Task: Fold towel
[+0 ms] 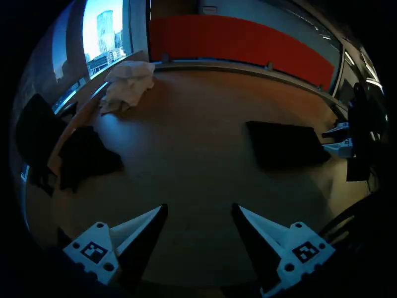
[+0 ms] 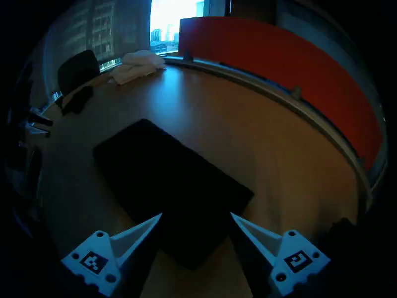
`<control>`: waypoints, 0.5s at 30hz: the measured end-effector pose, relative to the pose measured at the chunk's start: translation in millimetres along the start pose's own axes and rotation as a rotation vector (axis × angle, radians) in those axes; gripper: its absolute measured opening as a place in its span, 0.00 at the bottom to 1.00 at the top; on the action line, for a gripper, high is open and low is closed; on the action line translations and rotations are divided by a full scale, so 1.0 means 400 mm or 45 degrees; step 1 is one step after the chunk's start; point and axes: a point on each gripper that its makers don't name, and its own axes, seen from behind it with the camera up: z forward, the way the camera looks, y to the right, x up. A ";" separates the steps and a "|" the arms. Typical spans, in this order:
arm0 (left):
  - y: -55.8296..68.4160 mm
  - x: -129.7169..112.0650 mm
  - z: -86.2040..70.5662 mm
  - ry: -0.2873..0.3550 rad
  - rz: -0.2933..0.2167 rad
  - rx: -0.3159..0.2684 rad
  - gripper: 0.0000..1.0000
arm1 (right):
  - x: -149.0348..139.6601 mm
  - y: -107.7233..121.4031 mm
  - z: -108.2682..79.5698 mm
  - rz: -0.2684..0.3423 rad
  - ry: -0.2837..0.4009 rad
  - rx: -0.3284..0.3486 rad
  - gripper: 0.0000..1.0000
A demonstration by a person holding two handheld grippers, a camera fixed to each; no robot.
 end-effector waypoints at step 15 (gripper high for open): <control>0.009 -0.002 0.001 0.003 0.012 -0.010 0.95 | -0.108 -0.026 -0.058 -0.003 -0.071 0.056 0.80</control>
